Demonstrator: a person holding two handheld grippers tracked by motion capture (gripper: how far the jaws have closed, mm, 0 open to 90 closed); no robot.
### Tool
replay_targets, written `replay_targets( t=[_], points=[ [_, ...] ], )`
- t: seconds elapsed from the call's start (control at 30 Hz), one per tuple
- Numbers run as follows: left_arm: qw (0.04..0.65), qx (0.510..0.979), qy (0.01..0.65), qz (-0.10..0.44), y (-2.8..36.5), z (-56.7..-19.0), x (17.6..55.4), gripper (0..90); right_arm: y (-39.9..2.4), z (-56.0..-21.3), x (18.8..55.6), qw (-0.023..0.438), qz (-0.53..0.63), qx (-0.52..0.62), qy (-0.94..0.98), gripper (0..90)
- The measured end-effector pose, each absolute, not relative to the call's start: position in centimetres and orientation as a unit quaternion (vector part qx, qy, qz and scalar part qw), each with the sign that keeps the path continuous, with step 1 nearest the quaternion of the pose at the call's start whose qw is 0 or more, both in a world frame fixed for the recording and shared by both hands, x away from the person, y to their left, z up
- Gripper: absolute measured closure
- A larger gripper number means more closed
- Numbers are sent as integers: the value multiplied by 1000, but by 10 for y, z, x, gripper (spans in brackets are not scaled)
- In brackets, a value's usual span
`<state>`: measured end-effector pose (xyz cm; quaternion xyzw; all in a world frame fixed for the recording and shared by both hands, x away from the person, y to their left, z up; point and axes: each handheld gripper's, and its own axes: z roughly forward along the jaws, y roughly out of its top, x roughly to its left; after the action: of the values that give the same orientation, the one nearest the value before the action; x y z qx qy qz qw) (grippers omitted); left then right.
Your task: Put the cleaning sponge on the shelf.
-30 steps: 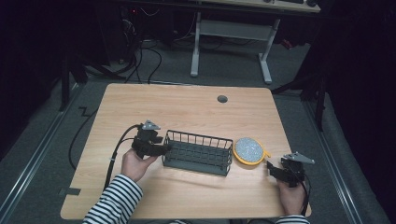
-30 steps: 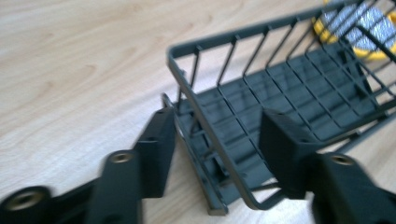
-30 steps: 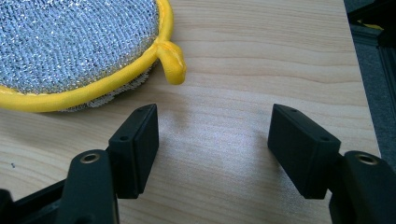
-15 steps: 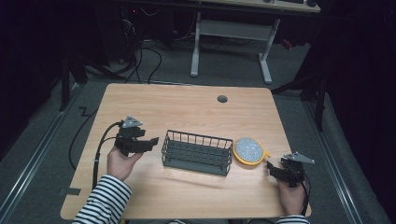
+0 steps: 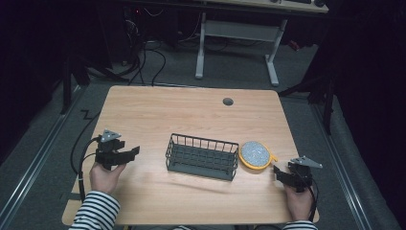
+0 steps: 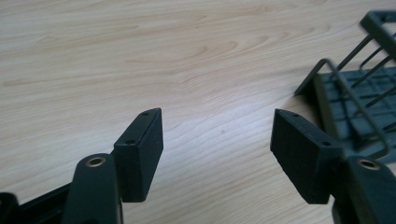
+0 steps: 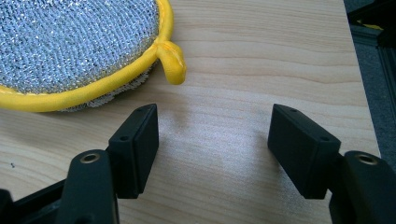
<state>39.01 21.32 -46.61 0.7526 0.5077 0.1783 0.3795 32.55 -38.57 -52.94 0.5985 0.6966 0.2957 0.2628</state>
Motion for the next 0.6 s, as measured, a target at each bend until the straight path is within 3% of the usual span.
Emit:
replay_targets(
  t=[0.6],
  points=[
    [345, 719, 568, 202, 242, -520, 381, 350, -385, -529, 326, 264, 294, 598, 697, 338]
  ],
)
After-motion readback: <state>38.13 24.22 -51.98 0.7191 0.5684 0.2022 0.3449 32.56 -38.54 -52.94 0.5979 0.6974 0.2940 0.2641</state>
